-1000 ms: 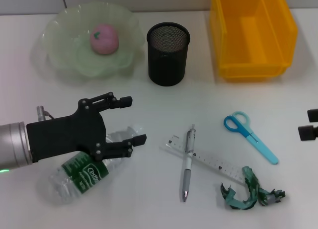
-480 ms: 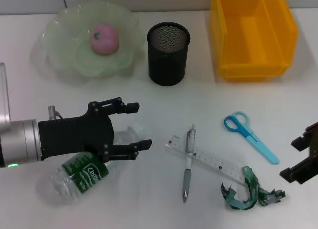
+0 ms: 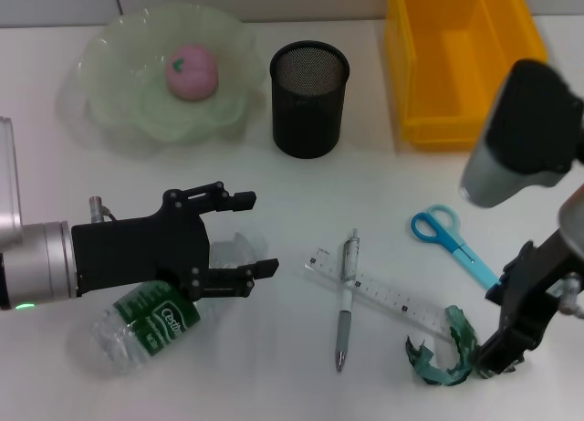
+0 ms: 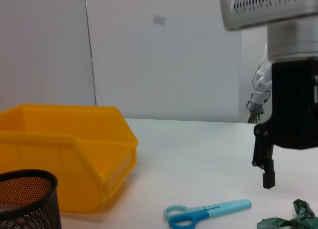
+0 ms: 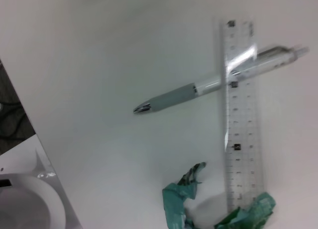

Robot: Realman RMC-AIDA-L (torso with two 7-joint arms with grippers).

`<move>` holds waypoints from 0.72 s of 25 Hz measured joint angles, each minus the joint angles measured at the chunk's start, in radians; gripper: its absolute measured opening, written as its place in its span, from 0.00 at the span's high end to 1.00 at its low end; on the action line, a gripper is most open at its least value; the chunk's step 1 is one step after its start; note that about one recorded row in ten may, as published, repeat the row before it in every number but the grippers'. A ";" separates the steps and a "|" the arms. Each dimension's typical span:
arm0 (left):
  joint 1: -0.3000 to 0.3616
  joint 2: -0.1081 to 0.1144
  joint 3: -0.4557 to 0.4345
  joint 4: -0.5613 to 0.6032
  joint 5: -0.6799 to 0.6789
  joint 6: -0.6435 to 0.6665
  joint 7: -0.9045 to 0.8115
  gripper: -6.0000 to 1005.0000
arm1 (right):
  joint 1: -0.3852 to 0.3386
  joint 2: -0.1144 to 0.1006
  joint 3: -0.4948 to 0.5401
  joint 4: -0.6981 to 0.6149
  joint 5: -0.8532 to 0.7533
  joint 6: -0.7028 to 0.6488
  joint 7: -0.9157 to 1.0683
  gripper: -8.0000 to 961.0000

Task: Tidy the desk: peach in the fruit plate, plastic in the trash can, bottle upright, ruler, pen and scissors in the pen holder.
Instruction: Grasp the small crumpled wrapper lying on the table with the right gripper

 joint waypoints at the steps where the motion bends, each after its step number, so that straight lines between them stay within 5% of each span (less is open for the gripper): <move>1: 0.000 0.000 0.000 0.000 0.000 0.000 0.000 0.20 | 0.004 0.000 -0.014 0.011 0.000 0.007 0.015 0.15; 18: -0.004 0.001 -0.001 -0.025 0.002 -0.013 0.016 0.20 | 0.009 0.002 -0.116 0.139 0.019 0.129 0.029 0.15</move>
